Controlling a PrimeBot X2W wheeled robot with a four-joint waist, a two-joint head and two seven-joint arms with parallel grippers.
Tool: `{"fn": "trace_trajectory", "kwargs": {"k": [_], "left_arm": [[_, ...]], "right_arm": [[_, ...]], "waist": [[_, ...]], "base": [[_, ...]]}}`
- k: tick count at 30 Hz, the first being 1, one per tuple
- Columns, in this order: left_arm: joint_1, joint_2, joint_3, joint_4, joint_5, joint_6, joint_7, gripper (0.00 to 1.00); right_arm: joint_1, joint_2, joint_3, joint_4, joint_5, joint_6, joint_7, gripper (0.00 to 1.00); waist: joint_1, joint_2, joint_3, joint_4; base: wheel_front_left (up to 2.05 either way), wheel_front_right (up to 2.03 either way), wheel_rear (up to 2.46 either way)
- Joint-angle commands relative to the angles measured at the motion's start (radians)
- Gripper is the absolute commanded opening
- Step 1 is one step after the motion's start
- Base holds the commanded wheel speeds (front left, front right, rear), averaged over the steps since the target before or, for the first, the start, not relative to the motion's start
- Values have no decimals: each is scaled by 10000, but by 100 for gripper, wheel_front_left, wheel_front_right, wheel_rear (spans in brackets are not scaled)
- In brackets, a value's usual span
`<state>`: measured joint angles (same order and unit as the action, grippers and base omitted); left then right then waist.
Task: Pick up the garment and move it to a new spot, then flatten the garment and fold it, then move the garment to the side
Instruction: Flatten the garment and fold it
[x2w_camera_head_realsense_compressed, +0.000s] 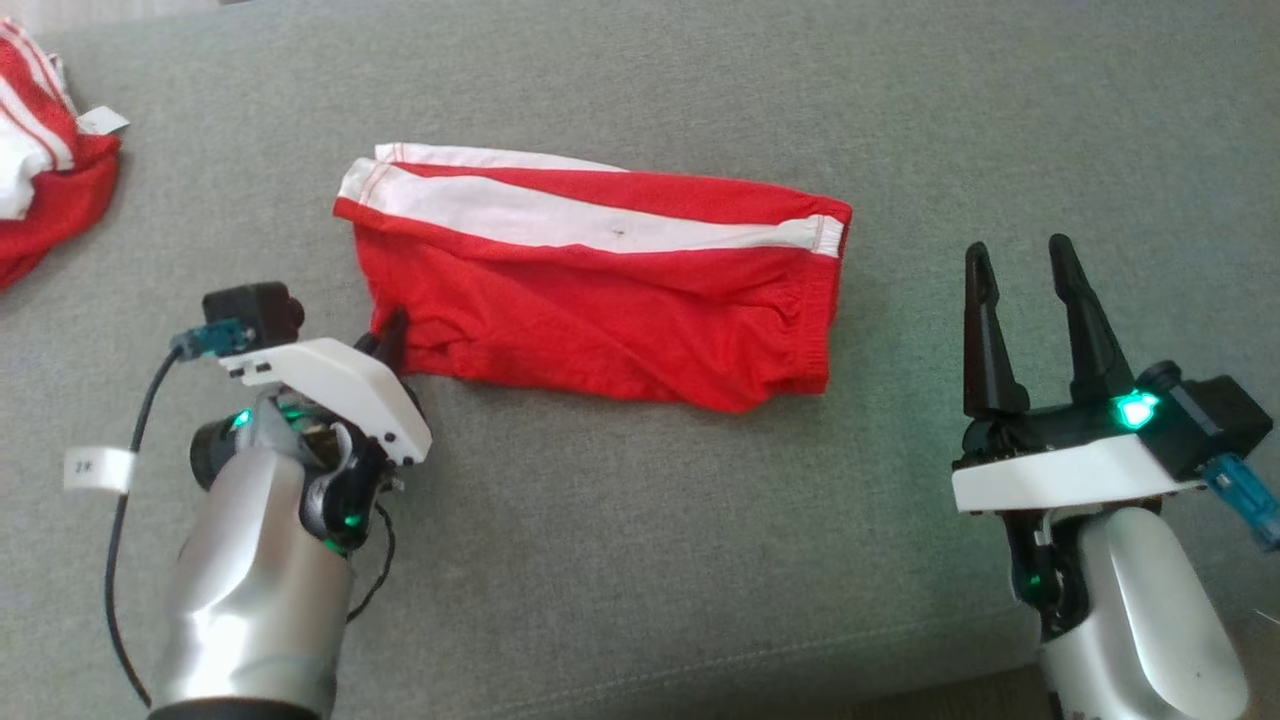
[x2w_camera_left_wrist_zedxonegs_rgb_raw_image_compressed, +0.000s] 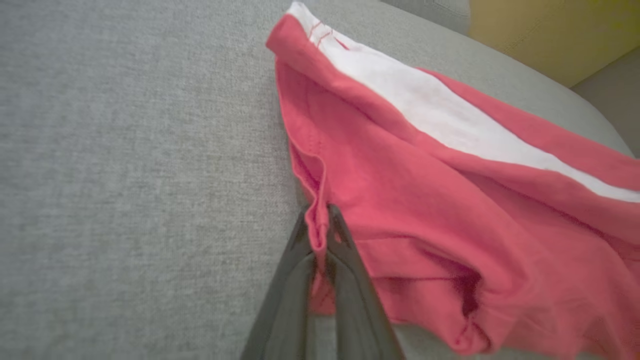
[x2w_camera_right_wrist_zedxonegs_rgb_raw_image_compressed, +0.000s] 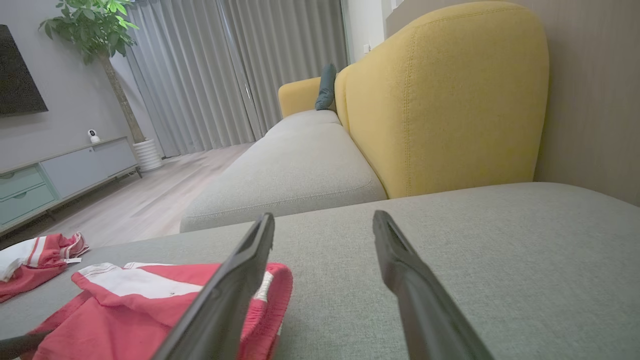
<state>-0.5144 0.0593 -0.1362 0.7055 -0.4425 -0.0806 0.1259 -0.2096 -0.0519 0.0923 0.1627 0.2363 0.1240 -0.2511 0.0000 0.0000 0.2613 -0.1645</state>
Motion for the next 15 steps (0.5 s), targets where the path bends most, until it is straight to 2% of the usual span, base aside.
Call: {"fn": "trace_trajectory", "kwargs": {"k": [1,9,15], "left_arm": [[29,182,200,-327,-68,-53,-40,0],[1339,139,397,-1820,-576,-88,-334,0],[2925,22,289,-3382,-937,261,-326,0]], "right_arm": [[-87,16,182,-340,-50,67,-107,100],[39,16,-81,-262,-236,67,-107,100],[102,16,-370,-139,-503,67,-51,100]], "waist": [[0,0,-29,40],[0,0,-320,393],[0,0,-356,717]], "base": [[0,0,0],[0,0,0],[0,0,0]]}}
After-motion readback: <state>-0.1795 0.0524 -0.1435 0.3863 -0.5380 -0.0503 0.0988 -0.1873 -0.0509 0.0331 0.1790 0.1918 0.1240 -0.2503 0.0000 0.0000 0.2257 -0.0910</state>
